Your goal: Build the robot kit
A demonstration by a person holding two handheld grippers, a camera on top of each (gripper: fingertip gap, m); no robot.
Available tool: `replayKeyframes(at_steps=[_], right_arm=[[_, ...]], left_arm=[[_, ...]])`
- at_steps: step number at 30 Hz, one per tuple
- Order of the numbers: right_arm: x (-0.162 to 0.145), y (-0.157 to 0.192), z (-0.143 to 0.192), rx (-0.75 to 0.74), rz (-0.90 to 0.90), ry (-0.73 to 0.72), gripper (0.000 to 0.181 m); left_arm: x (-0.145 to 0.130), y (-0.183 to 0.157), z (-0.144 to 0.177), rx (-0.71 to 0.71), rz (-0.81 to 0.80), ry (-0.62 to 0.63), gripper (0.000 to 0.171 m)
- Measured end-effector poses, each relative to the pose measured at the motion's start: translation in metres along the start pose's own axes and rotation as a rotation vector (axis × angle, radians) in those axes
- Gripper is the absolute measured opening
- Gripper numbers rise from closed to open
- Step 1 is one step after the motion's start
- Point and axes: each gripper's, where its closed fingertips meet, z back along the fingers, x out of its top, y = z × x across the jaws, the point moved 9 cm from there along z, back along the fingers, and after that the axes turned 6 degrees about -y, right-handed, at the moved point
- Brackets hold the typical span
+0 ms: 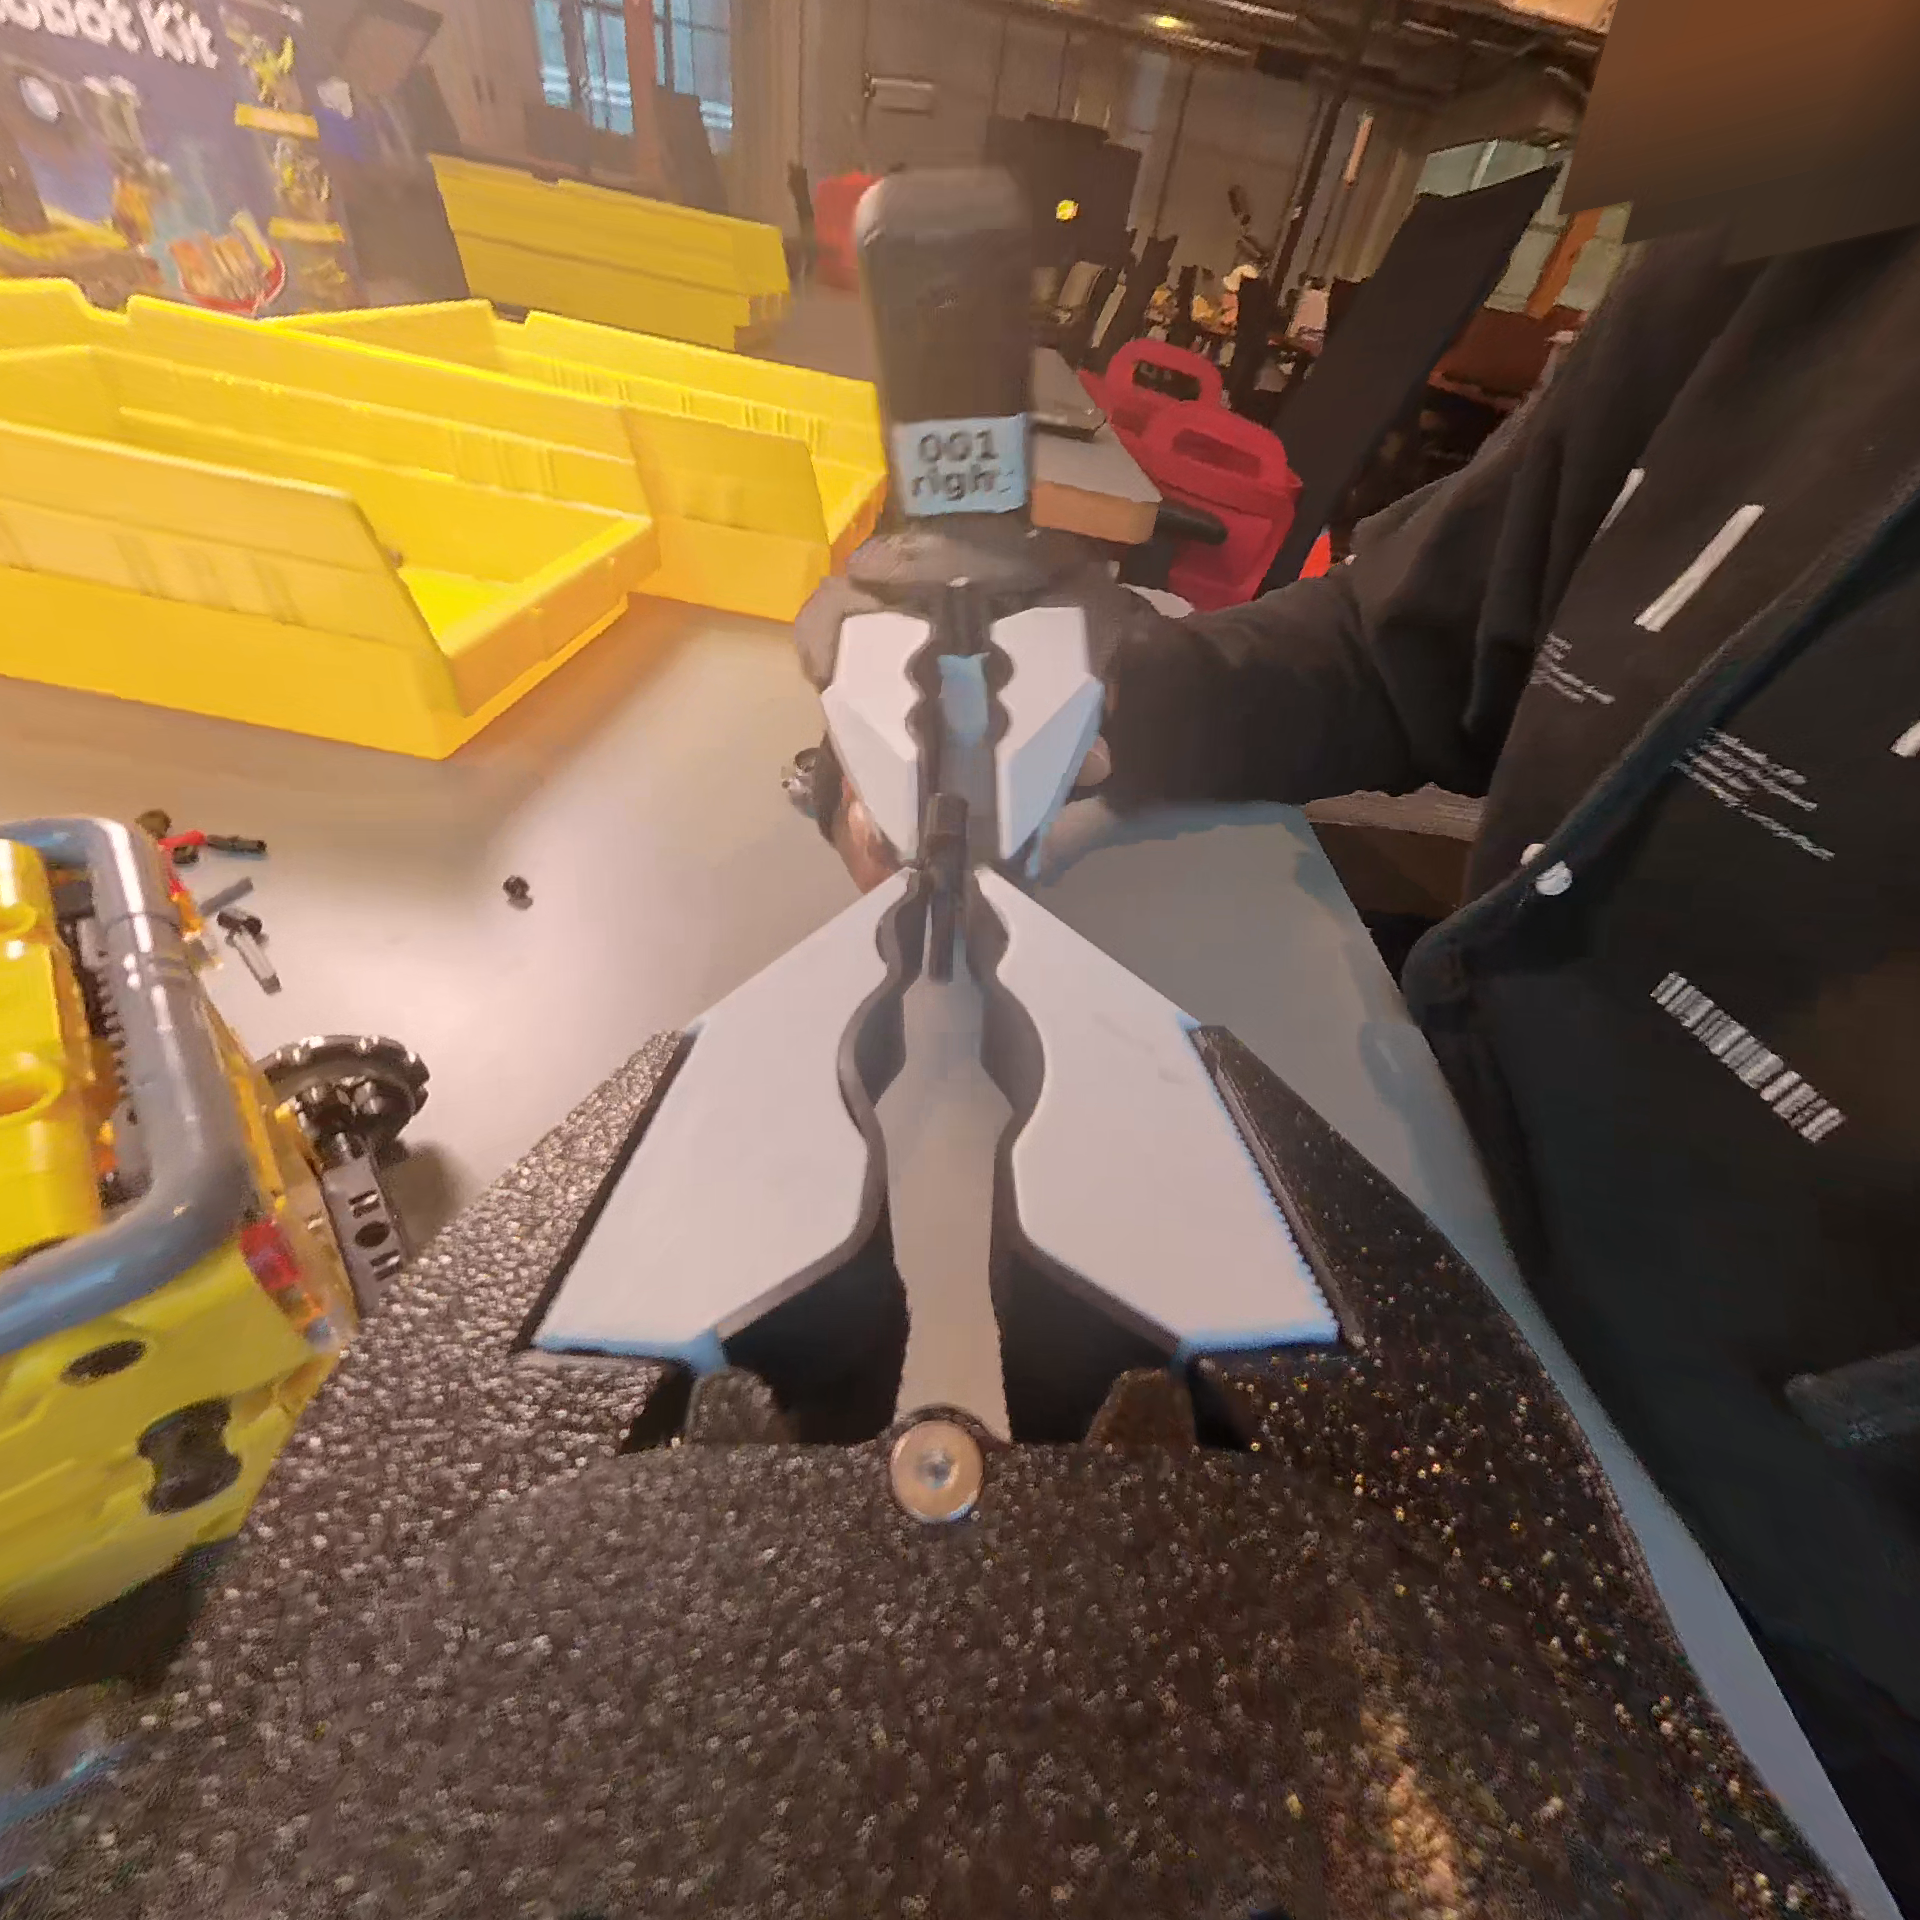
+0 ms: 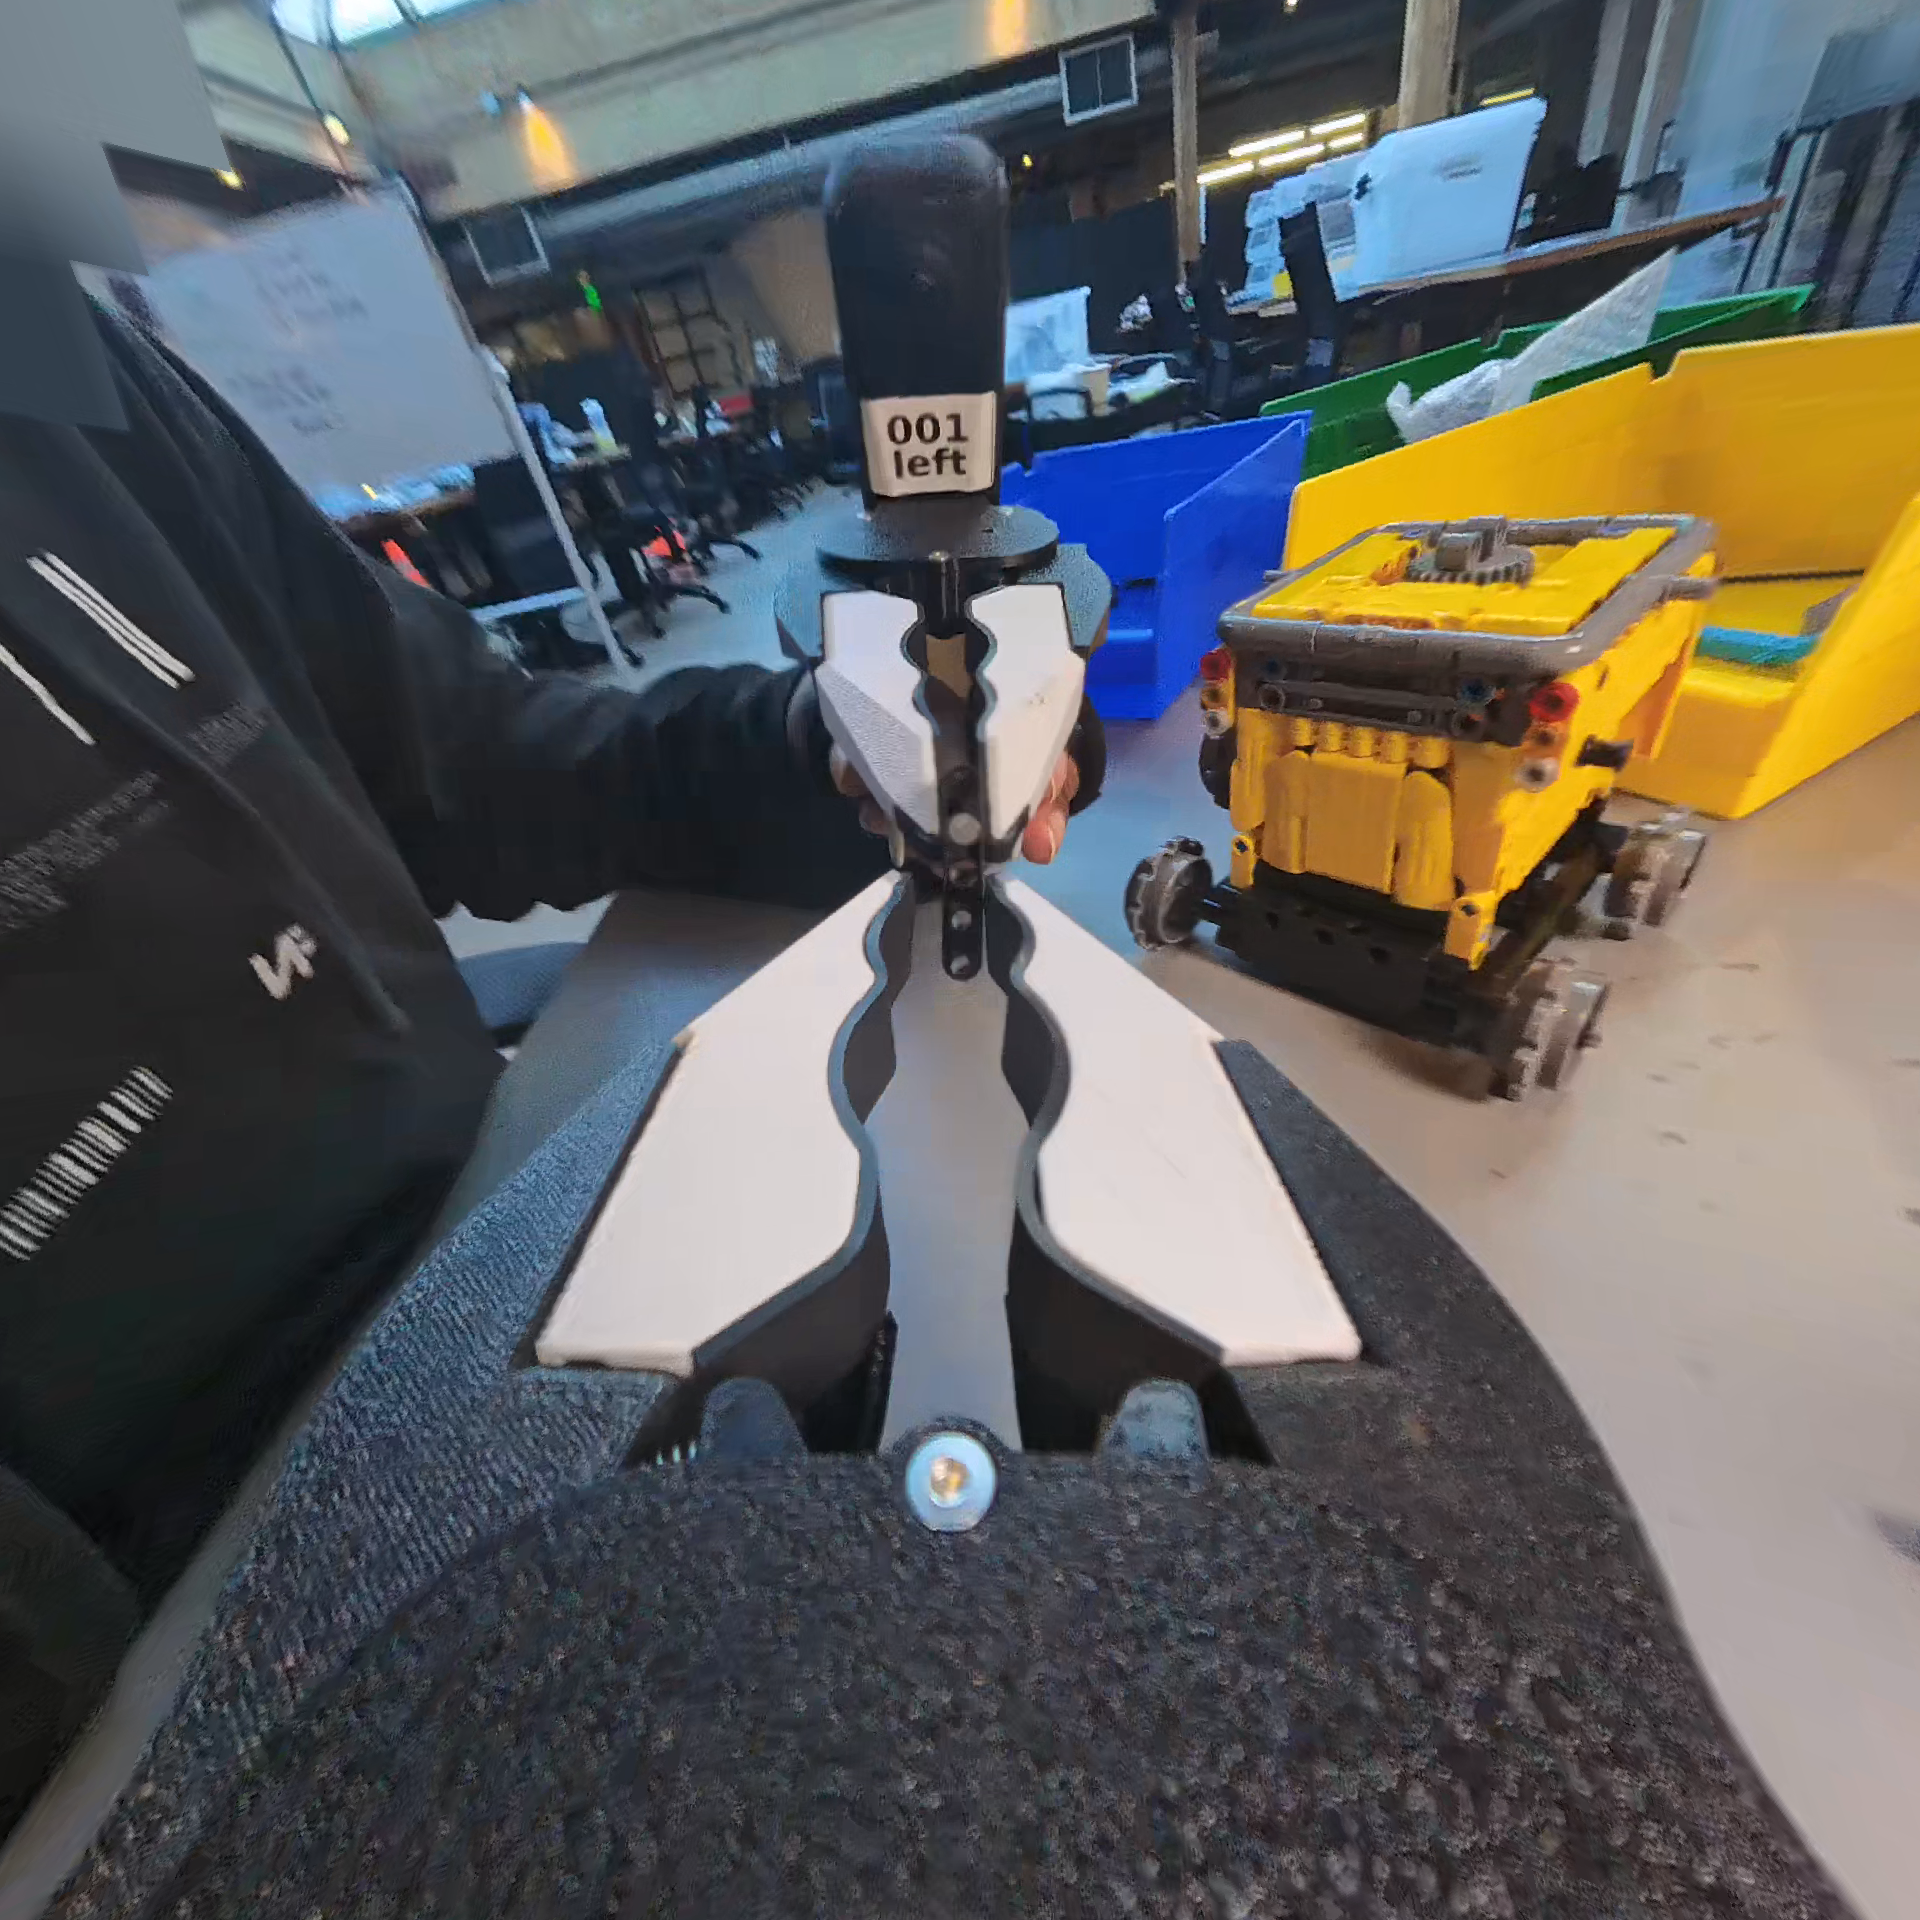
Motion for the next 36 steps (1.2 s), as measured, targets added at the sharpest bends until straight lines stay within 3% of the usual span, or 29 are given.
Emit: replayKeyframes(at_steps=[6, 17, 27, 30, 32, 36], right_arm=[[-0.004, 0.006, -0.005, -0.173, 0.347, 0.195, 0.01], [0.002, -0.001, 0.002, -0.086, 0.024, 0.106, 0.008], [0.012, 0.01, 0.004, -0.034, 0.092, 0.078, 0.007], [0.034, 0.004, 0.033, -0.144, 0.181, 0.099, 0.007], [0.056, -0.001, 0.068, -0.268, 0.203, 0.038, 0.007], [0.07, -0.002, 0.137, -0.478, 0.2, 0.023, 0.007]], left_arm=[[-0.007, 0.008, -0.005, 0.016, 0.118, 0.054, 0.004], [-0.003, 0.006, -0.003, -0.008, 0.123, 0.011, 0.002], [-0.001, -0.004, -0.009, -0.063, 0.067, -0.022, 0.002], [-0.005, -0.001, -0.011, 0.022, -0.003, 0.01, 0.022], [-0.009, 0.0, -0.018, 0.04, -0.029, 0.055, 0.026], [-0.015, 0.003, -0.056, 0.049, -0.064, 0.183, 0.035]])
